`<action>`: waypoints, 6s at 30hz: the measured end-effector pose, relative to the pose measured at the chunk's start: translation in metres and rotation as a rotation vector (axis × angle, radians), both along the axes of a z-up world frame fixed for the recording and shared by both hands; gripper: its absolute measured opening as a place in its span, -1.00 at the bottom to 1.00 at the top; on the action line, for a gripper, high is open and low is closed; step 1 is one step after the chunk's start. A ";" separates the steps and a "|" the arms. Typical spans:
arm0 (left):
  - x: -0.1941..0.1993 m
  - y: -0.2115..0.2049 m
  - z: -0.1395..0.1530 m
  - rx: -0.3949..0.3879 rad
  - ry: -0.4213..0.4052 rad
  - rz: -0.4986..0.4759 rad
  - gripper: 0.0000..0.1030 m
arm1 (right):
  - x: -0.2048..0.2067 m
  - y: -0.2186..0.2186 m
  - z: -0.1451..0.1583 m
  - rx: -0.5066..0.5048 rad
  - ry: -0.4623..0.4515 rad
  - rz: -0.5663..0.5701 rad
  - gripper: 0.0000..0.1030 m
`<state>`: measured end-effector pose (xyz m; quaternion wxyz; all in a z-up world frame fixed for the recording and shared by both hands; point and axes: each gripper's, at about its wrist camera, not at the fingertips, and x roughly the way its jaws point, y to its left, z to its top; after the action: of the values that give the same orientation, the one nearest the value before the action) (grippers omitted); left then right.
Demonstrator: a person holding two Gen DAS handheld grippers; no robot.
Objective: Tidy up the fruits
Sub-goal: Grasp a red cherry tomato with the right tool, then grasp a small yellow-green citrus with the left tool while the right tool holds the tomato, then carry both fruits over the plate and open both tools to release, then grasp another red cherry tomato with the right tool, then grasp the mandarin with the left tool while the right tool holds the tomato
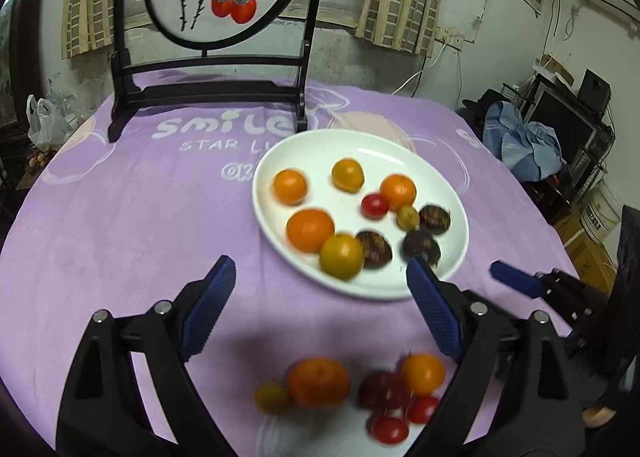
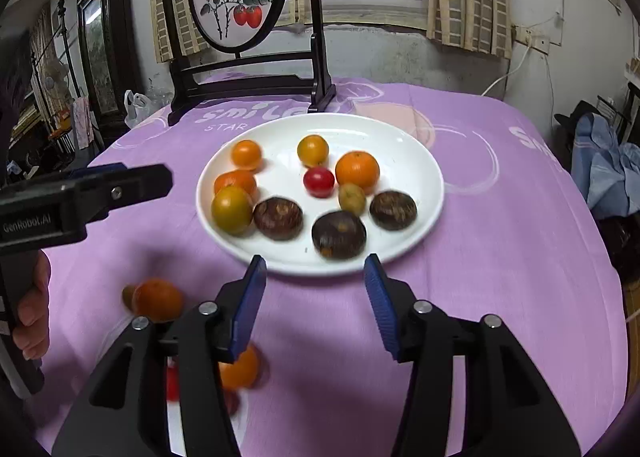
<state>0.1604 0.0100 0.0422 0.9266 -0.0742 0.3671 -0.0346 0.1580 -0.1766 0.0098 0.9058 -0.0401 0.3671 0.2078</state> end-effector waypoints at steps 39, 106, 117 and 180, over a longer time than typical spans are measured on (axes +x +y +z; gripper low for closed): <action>-0.061 0.024 -0.065 0.070 0.127 -0.050 0.79 | -0.077 0.038 -0.040 -0.118 0.066 0.206 -0.41; 0.081 -0.039 -0.015 0.006 0.052 -0.050 -0.37 | 0.061 0.033 -0.008 -0.052 -0.029 0.025 -0.29; 0.056 -0.022 -0.008 -0.001 -0.010 -0.032 0.49 | 0.039 0.026 0.000 -0.068 -0.075 0.027 0.09; -0.037 0.007 -0.075 0.027 0.097 -0.036 0.62 | -0.076 0.018 -0.037 0.001 0.124 0.175 -0.48</action>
<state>0.1239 0.0169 -0.0333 0.9079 -0.0564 0.4132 -0.0428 0.0816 -0.1589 -0.0270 0.8598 -0.0585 0.4174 0.2882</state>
